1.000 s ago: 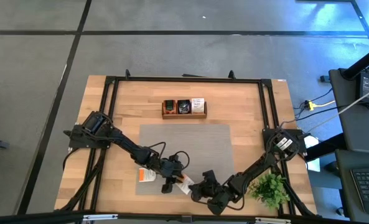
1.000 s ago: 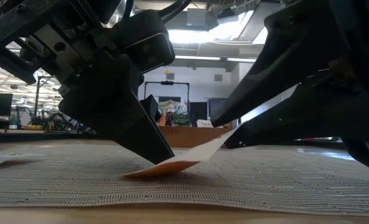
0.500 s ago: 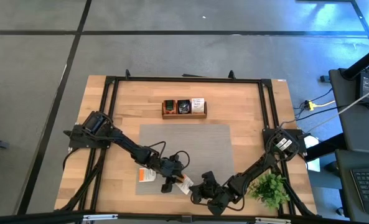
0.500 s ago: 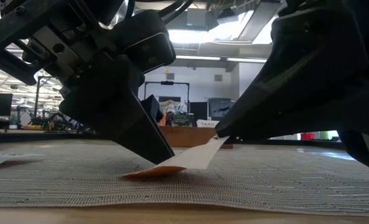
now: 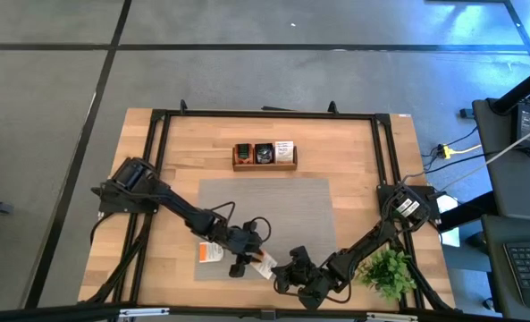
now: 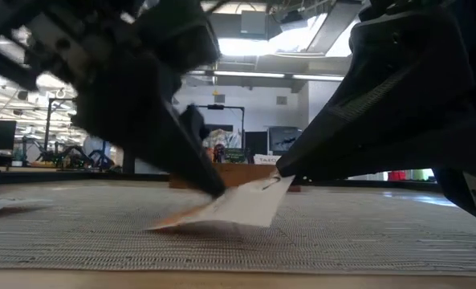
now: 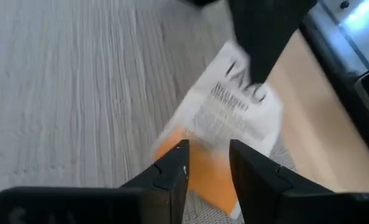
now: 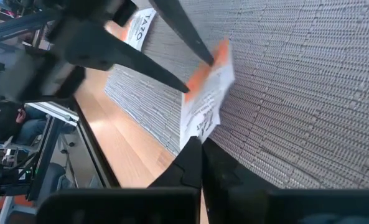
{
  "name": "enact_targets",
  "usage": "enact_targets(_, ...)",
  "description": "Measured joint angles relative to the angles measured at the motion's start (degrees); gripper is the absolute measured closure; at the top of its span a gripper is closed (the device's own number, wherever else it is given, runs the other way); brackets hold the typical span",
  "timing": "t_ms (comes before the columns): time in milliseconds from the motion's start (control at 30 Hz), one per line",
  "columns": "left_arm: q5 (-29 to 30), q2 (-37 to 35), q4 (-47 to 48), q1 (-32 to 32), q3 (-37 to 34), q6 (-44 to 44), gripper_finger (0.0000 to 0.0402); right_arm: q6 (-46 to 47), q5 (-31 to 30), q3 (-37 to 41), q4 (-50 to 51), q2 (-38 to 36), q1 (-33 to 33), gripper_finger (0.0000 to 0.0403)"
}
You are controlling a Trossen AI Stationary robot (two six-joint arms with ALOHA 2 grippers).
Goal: Pick & Place Tea
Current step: Put the white orange tea bag into the right section of the wooden organizer
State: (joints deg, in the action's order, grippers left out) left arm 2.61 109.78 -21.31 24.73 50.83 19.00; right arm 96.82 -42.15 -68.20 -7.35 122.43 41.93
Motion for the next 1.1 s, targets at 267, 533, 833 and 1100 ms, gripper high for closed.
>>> enact_targets(267,0.31,-4.14,0.65,0.7,0.07,-2.68,0.0294,-3.37,0.01,-0.23,1.3,-0.52,-0.02,0.0402)
enact_targets(533,4.58,-11.63,10.71,1.52,0.13,-5.15,0.0291,-6.87,1.75,-7.63,19.95,-1.64,-0.48,0.0402)
enact_targets(833,11.39,-20.36,21.4,4.55,0.15,-7.29,0.0294,-16.88,6.45,-25.1,52.94,-2.07,-1.45,0.0403)
enact_targets(1100,18.75,-24.07,34.16,7.14,0.15,-2.1,0.0291,-34.97,14.82,-44.33,83.55,-2.47,-7.97,0.0403)
